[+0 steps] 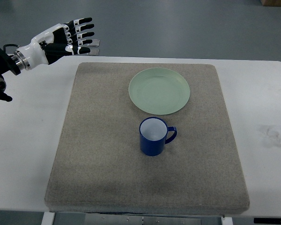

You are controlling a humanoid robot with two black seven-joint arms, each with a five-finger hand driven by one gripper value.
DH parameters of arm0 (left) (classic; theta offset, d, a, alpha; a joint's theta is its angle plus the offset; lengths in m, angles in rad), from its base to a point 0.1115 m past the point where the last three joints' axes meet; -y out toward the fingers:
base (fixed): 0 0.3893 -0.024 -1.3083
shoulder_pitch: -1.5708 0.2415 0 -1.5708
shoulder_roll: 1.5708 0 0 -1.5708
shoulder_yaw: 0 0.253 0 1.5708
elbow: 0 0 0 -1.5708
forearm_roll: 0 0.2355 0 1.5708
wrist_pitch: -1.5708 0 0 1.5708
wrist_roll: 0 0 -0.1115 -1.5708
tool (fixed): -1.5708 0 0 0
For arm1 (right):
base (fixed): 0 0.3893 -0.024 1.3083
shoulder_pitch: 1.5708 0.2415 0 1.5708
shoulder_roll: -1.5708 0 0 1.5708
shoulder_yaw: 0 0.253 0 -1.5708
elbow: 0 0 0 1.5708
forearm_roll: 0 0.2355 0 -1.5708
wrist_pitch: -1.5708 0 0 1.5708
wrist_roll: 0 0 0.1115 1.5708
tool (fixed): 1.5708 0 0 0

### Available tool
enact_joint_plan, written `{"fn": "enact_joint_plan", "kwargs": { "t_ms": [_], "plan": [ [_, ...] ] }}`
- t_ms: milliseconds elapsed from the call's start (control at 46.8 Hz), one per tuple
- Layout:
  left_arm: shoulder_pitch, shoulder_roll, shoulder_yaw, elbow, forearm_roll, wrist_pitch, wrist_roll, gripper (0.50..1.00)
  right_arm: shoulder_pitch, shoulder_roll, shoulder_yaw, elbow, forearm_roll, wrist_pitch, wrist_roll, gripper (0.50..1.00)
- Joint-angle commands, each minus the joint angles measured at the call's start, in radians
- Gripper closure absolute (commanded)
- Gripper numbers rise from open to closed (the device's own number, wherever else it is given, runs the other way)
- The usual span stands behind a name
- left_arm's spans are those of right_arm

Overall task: Place cup left of plate with left hand
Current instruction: 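Reach the left hand toward the blue mug beside the plate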

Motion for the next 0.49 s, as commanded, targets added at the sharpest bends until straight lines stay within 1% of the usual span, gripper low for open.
{"fn": "enact_joint_plan", "kwargs": {
  "t_ms": [0, 235, 363, 470],
  "plan": [
    [0.039, 0.013, 0.000, -0.047, 0.054, 0.000, -0.016, 0.501, 0.000, 0.000, 0.000, 0.000, 0.000, -0.001, 0.000, 0.568],
    [0.135, 0.015, -0.017, -0.131, 0.137, 0.000, -0.025, 0.501, 0.000, 0.000, 0.000, 0.000, 0.000, 0.000, 0.000, 0.568],
    [0.209, 0.019, -0.028, -0.163, 0.158, 0.000, -0.080, 0.501, 0.000, 0.000, 0.000, 0.000, 0.000, 0.000, 0.000, 0.568],
    [0.257, 0.050, -0.029, -0.212, 0.175, 0.000, -0.124, 0.501, 0.000, 0.000, 0.000, 0.000, 0.000, 0.000, 0.000, 0.568]
  ]
}}
